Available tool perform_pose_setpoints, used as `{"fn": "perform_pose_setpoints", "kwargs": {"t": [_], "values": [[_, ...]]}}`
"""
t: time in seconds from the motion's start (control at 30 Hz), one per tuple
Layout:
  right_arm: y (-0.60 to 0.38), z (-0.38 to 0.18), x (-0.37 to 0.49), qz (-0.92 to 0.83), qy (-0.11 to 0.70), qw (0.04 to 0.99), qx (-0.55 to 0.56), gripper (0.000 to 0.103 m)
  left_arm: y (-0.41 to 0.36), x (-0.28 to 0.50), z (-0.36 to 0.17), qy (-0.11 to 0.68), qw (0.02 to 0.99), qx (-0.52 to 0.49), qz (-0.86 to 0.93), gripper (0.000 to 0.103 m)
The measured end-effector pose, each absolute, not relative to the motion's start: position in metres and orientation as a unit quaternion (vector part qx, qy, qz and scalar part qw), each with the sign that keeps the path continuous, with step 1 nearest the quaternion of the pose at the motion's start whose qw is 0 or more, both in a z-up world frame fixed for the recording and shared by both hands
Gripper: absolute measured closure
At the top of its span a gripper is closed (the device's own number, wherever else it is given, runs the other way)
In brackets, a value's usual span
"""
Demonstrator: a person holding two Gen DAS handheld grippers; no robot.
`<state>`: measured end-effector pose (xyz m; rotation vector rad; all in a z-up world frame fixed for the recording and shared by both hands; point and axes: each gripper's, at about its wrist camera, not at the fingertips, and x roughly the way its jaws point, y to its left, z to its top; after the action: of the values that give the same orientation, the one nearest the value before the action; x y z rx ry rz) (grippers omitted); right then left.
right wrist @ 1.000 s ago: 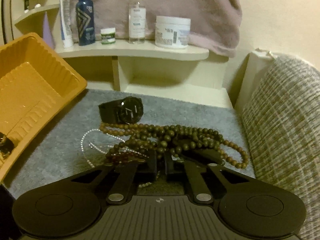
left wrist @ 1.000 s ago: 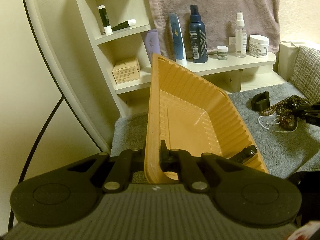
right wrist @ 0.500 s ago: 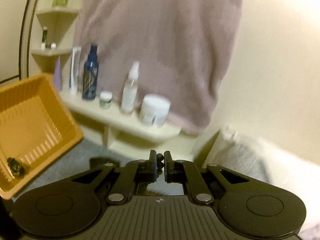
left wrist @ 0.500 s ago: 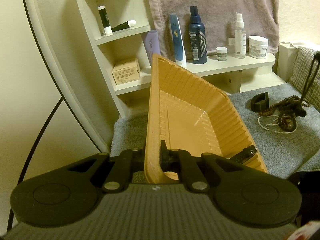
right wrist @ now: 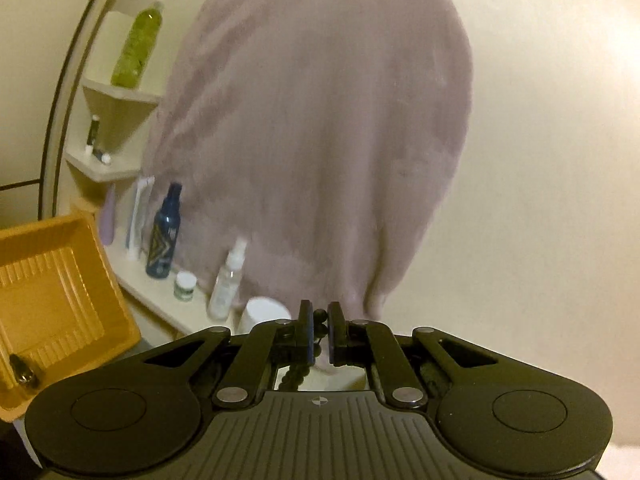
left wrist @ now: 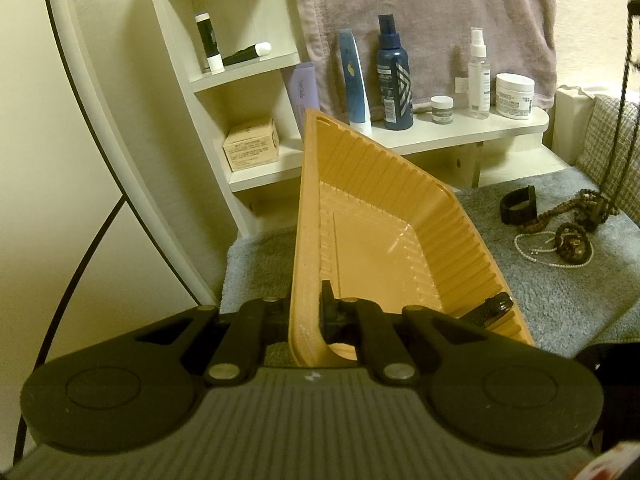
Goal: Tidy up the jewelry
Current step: 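Grasp the wooden bead necklace with the right gripper and lift it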
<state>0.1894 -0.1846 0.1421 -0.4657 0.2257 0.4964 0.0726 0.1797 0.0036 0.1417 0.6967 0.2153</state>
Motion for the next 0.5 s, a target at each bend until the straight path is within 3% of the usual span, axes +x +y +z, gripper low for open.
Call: {"fn": "perform_pose_setpoints", "kwargs": {"t": [0.5], "values": [[-0.165, 0.204, 0.172, 0.262, 0.032, 0.928, -0.264, 0.096, 0.179, 0.072, 0.004, 0.339, 0.932, 0.070, 0.104, 0.096]]}}
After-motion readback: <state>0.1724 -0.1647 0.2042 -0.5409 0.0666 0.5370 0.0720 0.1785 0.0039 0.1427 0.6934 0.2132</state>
